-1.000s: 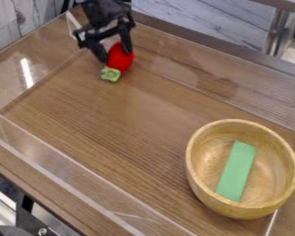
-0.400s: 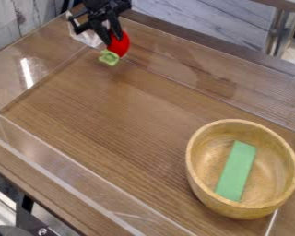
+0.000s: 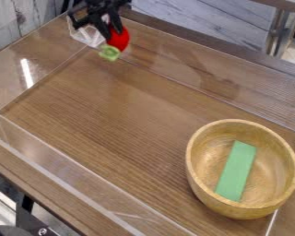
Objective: Move the red fruit to the right
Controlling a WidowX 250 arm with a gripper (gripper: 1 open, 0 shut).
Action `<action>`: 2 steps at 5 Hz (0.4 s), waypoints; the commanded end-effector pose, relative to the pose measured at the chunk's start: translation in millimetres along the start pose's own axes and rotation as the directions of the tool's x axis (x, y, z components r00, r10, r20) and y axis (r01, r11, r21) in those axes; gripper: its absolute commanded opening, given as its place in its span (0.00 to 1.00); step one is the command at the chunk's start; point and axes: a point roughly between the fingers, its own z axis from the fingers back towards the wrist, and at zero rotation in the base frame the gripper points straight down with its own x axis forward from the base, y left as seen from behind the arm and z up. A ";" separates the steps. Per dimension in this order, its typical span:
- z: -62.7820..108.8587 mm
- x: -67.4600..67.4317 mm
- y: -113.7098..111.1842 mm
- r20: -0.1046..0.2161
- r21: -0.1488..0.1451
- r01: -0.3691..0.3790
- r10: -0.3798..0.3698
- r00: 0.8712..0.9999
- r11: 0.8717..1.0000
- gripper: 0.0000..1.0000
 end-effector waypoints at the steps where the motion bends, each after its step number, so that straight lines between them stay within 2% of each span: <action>1: 21.2 -9.0 -21.1 0.107 -0.016 -0.020 0.021 0.994 1.000 0.00; 2: 11.4 -13.0 -22.0 0.125 -0.013 -0.034 0.035 0.992 0.999 0.00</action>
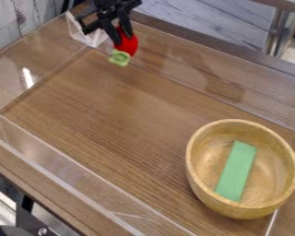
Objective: Move the red fruit to the right
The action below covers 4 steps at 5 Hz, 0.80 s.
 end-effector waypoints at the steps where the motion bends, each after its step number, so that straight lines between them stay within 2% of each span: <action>1: 25.0 -5.9 -20.4 0.097 -0.033 0.036 -0.033 0.995 0.999 0.00; 4: -2.4 -21.0 -25.5 0.052 -0.032 0.182 -0.180 0.982 0.983 0.00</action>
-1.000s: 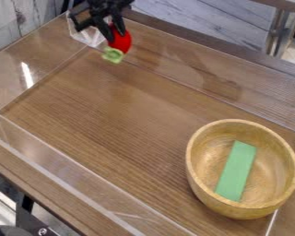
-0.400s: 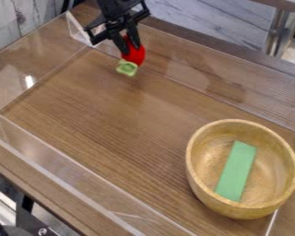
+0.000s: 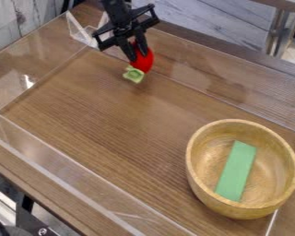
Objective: Move the red fruit to the right
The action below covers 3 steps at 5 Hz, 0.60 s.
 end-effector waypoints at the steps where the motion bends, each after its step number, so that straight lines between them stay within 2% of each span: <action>1: 20.3 -0.8 -18.6 0.082 -0.032 0.028 -0.025 0.996 0.999 0.00; 2: 20.7 -1.1 -19.2 0.100 -0.038 0.003 0.001 0.995 0.999 0.00; 3: 21.4 -0.1 -18.3 0.102 -0.042 0.024 -0.020 0.995 0.999 0.00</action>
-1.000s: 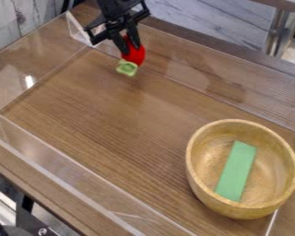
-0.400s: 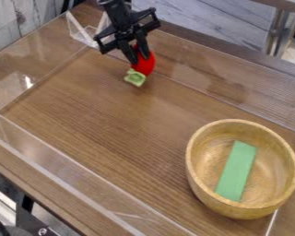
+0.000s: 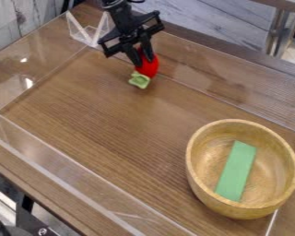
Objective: Move the red fruit to the right
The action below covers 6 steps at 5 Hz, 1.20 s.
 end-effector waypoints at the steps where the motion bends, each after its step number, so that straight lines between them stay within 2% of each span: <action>1: 32.2 3.6 -15.7 0.086 -0.040 0.068 -0.064 0.994 0.997 0.00; 3: 50.8 22.8 -4.3 0.129 -0.052 0.019 -0.012 0.992 0.998 0.00; 5: 51.1 23.8 -4.0 0.120 -0.067 0.082 -0.073 0.990 0.994 0.00; 6: 65.9 -1.4 -19.4 0.075 -0.092 0.147 -0.140 0.987 0.985 0.00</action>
